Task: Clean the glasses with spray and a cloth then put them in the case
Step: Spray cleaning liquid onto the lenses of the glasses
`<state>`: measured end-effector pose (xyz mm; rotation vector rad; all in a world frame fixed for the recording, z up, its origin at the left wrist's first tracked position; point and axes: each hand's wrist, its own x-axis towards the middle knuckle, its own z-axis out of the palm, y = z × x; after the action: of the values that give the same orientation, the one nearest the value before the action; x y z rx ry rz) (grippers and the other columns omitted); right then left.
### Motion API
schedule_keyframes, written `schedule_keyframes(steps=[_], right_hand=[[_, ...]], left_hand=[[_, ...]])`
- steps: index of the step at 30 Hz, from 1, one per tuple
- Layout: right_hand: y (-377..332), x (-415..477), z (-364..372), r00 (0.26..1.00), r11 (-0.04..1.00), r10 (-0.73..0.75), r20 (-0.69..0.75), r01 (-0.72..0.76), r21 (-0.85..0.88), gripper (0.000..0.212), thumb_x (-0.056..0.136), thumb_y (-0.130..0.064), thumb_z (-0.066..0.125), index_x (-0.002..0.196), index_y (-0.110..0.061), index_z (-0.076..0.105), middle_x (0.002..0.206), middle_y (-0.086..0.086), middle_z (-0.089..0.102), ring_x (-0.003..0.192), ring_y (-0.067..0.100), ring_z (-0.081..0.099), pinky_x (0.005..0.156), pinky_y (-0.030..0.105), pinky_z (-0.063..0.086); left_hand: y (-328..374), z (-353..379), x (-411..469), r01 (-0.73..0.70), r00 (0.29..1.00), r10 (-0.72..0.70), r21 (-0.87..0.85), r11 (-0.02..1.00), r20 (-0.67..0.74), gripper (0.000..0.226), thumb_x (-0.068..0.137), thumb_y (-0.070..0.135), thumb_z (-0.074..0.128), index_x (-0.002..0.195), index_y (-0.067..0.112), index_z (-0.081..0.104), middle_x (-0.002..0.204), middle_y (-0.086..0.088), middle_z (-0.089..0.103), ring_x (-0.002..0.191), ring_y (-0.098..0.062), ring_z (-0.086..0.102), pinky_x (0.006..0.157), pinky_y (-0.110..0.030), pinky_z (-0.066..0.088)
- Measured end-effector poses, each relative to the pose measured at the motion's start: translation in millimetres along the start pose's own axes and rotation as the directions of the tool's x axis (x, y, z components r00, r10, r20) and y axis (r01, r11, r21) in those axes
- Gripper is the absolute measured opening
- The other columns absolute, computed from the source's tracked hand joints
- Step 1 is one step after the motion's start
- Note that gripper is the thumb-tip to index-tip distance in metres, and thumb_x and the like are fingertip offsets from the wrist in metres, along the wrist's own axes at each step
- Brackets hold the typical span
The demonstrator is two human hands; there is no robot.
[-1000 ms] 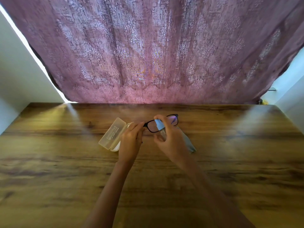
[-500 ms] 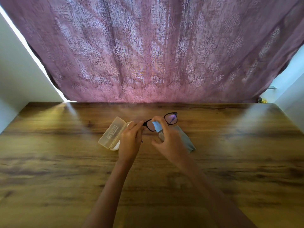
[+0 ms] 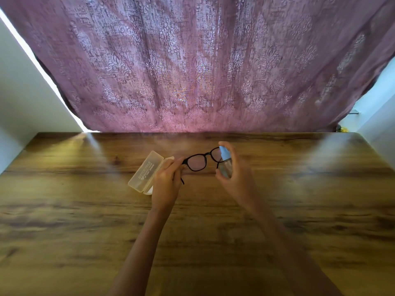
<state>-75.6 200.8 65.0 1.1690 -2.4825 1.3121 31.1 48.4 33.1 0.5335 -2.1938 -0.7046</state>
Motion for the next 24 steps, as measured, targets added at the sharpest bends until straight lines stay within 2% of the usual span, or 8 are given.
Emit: schedule_keyframes(steps=[4,8,14,16,19,22,24], right_hand=[[6,11,-9,0.999,0.998,-0.001,0.038,0.003,-0.066,0.063,0.075,-0.001,0.071,0.131,-0.018,0.048,0.065,-0.022,0.034,0.051,-0.003,0.042,0.055,0.003,0.036],[5,15,-12,0.999,0.997,0.0,0.039,0.003,-0.075,0.057,0.074,0.003,0.067,0.125,-0.017,0.049,0.058,-0.017,0.036,0.045,-0.001,0.04,0.046,0.009,0.037],[1,15,-16,0.997,0.998,-0.02,0.07,0.024,-0.059,0.059,0.074,-0.001,0.069,0.126,-0.022,0.049,0.056,-0.015,0.039,0.046,0.001,0.043,0.049,0.008,0.037],[0,14,-16,0.996,0.998,-0.016,0.084,0.021,-0.062,0.06,0.075,-0.006,0.07,0.127,-0.025,0.047,0.058,-0.015,0.039,0.048,0.001,0.045,0.051,0.007,0.035],[0,13,-13,0.996,0.998,0.003,0.088,0.002,-0.058,0.055,0.078,-0.009,0.071,0.126,-0.023,0.047,0.062,-0.015,0.04,0.048,0.002,0.043,0.053,0.008,0.037],[1,13,-10,0.996,0.997,0.044,0.083,-0.039,-0.06,0.052,0.079,-0.011,0.071,0.125,-0.019,0.048,0.068,-0.006,0.052,0.051,0.003,0.047,0.049,0.009,0.033],[1,13,-8,0.997,0.998,0.046,0.057,-0.044,-0.043,0.051,0.078,-0.009,0.071,0.124,-0.018,0.05,0.071,-0.002,0.057,0.052,0.004,0.049,0.048,0.009,0.035]], left_hand=[[-1,0,-2,0.004,1.0,-0.005,-0.03,1.0,-0.019,0.023,0.085,-0.007,0.063,0.106,0.0,0.069,0.093,-0.014,0.068,0.081,-0.015,0.058,0.072,-0.016,0.041],[-3,0,-2,0.023,0.999,-0.024,-0.041,0.999,-0.027,0.022,0.086,-0.005,0.062,0.106,0.003,0.068,0.092,-0.011,0.068,0.078,-0.012,0.059,0.068,-0.021,0.043],[-2,0,-1,0.016,0.999,-0.017,-0.016,1.0,-0.041,0.021,0.085,-0.005,0.062,0.102,0.005,0.068,0.089,-0.008,0.068,0.08,0.002,0.048,0.069,-0.014,0.038],[-2,0,-1,0.017,0.999,-0.018,-0.02,1.0,-0.041,0.021,0.084,-0.005,0.062,0.102,0.005,0.068,0.09,-0.008,0.068,0.08,0.0,0.05,0.068,-0.015,0.039],[0,0,-1,0.012,0.999,-0.012,-0.013,1.0,-0.035,0.021,0.084,-0.006,0.063,0.101,0.005,0.069,0.089,-0.01,0.067,0.078,-0.01,0.056,0.067,-0.016,0.039],[1,1,0,0.005,1.0,-0.006,-0.015,1.0,-0.031,0.021,0.084,-0.006,0.063,0.1,0.005,0.069,0.09,-0.01,0.067,0.078,-0.004,0.051,0.07,-0.012,0.037],[0,1,0,0.002,1.0,-0.002,-0.015,1.0,-0.029,0.021,0.084,-0.007,0.062,0.1,0.005,0.068,0.089,-0.01,0.067,0.078,-0.006,0.051,0.069,-0.013,0.037]])
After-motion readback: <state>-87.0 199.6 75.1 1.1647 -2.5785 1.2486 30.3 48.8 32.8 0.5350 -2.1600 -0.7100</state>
